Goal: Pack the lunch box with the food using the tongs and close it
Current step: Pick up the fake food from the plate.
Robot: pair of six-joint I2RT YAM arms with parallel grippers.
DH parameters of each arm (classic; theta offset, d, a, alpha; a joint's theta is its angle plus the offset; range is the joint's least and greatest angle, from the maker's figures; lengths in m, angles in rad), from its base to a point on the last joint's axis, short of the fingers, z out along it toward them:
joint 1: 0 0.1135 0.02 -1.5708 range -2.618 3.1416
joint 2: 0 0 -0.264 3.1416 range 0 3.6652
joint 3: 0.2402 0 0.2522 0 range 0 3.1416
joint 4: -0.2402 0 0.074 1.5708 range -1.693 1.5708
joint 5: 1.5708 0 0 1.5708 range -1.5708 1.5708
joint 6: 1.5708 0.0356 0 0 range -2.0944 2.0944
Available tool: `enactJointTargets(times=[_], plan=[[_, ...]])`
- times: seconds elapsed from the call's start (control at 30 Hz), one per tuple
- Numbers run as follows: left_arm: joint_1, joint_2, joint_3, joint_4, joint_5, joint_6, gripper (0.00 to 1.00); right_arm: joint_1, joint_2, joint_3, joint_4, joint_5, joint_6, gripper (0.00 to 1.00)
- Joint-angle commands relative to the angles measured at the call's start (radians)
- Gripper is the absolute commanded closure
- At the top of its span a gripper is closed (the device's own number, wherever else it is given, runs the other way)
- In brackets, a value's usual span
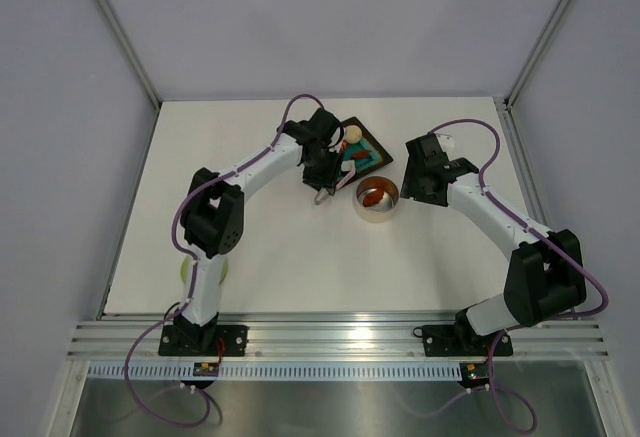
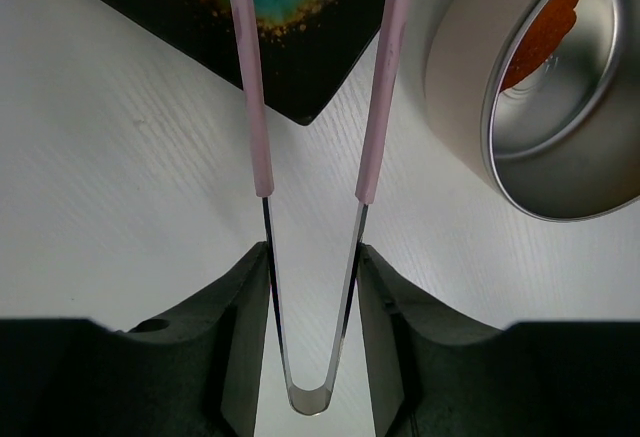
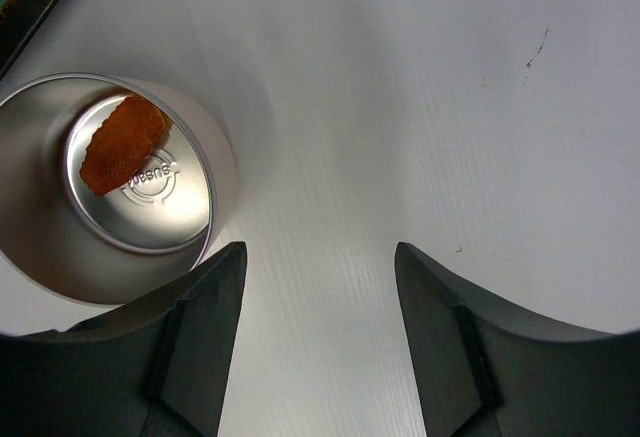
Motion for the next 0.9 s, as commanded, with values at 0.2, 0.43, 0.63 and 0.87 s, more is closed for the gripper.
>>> enactJointTargets(times=[0.2, 0.43, 0.63, 0.87], plan=[[0.009, 0.036, 0.063, 0.046, 0.045, -0.051, 0.58, -0.008, -0.039, 0.009, -0.003, 0.023, 0.01, 0.31], [0.008, 0.05, 0.085, 0.048, 0.012, -0.1, 0.57, -0.008, -0.038, 0.004, 0.002, 0.02, 0.009, 0.31], [0.006, 0.055, 0.097, 0.05, -0.041, -0.129, 0.56, -0.008, -0.038, 0.001, 0.003, 0.017, 0.009, 0.31], [0.006, 0.088, 0.136, 0.031, -0.057, -0.145, 0.56, -0.008, -0.035, -0.005, 0.009, 0.014, 0.01, 0.31]])
